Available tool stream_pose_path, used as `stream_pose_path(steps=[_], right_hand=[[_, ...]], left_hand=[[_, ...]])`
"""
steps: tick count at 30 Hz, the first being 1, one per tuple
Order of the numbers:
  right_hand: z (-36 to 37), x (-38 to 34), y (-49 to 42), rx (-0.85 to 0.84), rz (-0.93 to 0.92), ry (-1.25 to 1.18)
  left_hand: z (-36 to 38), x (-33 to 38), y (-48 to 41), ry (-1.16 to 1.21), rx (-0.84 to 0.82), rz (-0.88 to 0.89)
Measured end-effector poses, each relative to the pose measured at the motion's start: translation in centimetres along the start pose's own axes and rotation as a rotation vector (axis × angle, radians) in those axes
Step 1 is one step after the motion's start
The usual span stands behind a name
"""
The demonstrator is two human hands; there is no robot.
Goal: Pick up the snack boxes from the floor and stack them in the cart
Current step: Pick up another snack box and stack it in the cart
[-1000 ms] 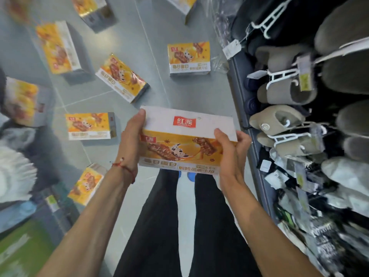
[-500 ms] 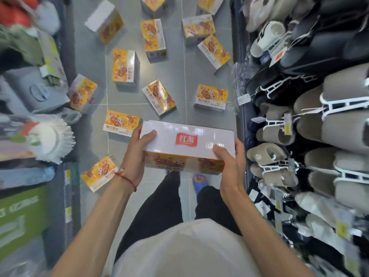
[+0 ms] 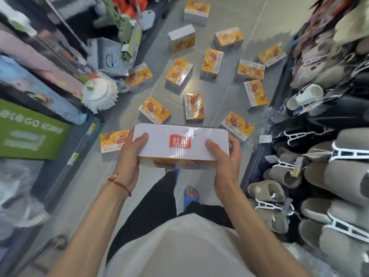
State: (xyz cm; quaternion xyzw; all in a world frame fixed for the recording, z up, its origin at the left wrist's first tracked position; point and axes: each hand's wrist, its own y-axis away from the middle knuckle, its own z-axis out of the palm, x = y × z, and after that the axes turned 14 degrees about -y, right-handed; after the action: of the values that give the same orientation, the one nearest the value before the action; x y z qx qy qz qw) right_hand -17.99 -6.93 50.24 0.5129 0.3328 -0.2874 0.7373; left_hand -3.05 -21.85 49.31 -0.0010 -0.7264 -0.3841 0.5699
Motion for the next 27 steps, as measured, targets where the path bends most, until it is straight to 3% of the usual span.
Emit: stream_pose_path(steps=[12,27], right_hand=[[0.5,5.2,10.6,-0.370,0.022,0.268],[4.0,23.7,34.3,-0.806,0.152,0.487]], left_hand=[[-7.4,-8.9,16.0,0.213,0.394,-0.006],[-25.8,-25.5,38.7,0.552,0.873,-0.062]])
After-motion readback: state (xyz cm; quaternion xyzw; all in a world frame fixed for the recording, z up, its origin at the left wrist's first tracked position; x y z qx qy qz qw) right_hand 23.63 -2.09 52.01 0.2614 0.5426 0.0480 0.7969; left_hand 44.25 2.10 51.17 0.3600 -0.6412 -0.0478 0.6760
